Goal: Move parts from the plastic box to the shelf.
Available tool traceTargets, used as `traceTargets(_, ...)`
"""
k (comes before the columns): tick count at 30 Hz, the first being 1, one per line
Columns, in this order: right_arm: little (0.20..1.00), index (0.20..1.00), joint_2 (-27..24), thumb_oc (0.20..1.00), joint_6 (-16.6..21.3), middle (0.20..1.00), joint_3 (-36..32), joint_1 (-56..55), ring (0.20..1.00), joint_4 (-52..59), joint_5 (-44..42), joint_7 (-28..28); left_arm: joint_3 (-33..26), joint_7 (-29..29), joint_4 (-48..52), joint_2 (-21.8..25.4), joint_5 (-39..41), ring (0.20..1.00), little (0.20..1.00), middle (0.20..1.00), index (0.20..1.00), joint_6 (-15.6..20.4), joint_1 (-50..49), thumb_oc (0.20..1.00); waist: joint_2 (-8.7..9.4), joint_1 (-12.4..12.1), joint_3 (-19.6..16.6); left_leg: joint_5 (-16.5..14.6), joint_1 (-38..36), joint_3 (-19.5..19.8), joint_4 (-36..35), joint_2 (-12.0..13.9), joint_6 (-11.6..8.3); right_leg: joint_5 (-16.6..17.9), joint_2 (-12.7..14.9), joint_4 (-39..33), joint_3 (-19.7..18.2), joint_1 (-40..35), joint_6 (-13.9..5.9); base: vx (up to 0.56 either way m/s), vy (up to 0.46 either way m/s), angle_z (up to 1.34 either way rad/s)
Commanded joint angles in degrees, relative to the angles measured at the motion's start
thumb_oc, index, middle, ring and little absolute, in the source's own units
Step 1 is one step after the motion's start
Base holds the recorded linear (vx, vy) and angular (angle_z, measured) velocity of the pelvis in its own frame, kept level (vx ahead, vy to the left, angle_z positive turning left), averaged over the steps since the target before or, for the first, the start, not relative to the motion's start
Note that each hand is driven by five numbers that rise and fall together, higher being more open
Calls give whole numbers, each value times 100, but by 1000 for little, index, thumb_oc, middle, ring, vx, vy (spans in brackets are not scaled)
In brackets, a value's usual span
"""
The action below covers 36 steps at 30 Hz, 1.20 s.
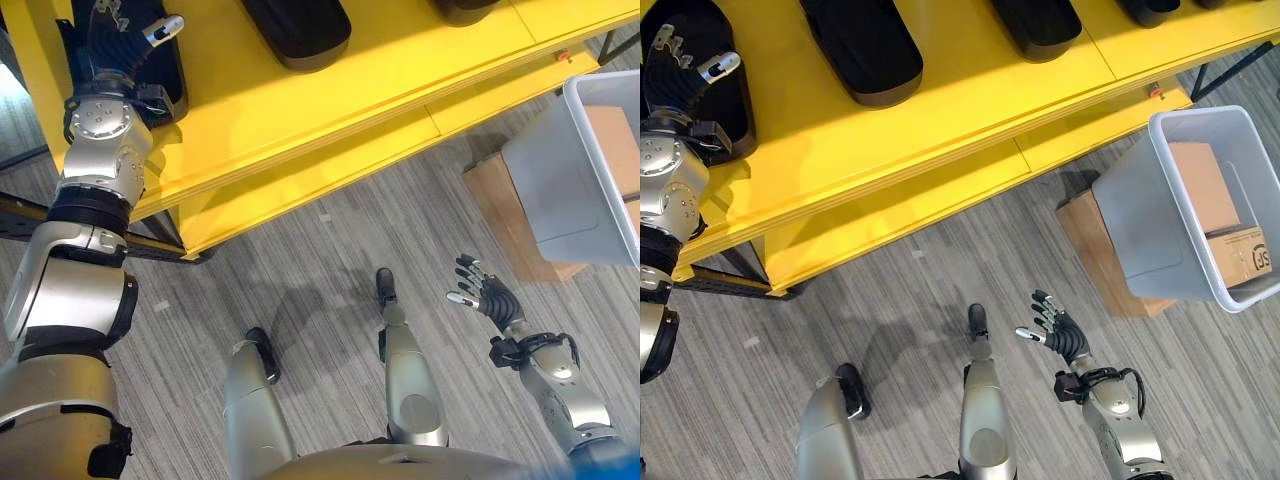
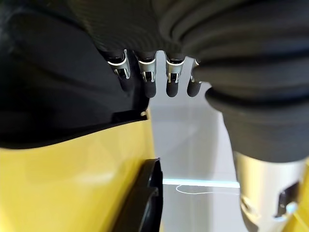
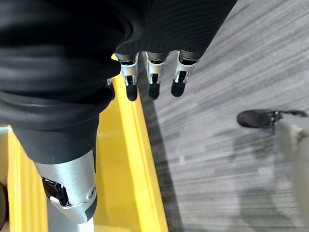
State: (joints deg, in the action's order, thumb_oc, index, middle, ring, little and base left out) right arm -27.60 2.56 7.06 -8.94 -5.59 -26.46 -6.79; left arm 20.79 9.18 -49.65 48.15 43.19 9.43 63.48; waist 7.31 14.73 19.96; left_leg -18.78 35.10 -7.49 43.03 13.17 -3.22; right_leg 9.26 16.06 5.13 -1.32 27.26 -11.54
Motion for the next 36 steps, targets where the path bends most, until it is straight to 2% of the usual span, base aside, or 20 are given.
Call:
traceTargets(1,1000,1000,-310,1000,227,1000,-360,-5,1000,220,-221,-3,-280,93,-237,224,-52,1000,1000,1000,1000,306,183,1000,-46,-48,-147,220,74,282,-273,-22,-100,-670,290,157,82,-670,-156,0,0,0)
traceTargets(7,1000,1000,-297,1000,209,1000,-359,-86,1000,287,-239,20,-564,212,-440,112,281,1000,1000,1000,1000,313,129,1000,-14,-53,-135,185,185,305,-213,-29,-95,-699,294,123,122,-648,-152,0,5,-2)
traceTargets(11,1000,1000,-277,1000,198,1000,-309,-105,1000,319,-217,66,-968,353,-377,-79,867,1000,1000,1000,1000,464,-15,1000,5,-94,-133,145,252,356,-160,-44,-95,-744,300,154,161,-634,-142,-2,-1,1)
traceTargets(23,1000,1000,-287,1000,181,1000,-275,-84,1000,387,-265,174,-1678,575,-253,-495,1777,1000,1000,1000,1000,728,-295,1000,90,-116,-157,135,211,408,-170,-26,-128,-833,256,260,193,-639,-111,-2,-4,1)
traceTargets(31,1000,1000,-238,1000,143,1000,-274,-76,1000,562,-232,291,-2248,665,-33,-1043,2520,1000,1000,1000,1000,918,-647,1000,135,-134,-193,121,169,412,-195,3,-141,-884,208,294,182,-642,-68,3,-5,-3)
traceTargets(36,1000,1000,-233,1000,131,1000,-273,-89,1000,612,-225,350,-2442,755,98,-1270,2700,1000,1000,1000,1000,1010,-818,1000,167,-146,-188,119,164,409,-197,5,-143,-897,189,317,175,-629,-60,0,-3,0)
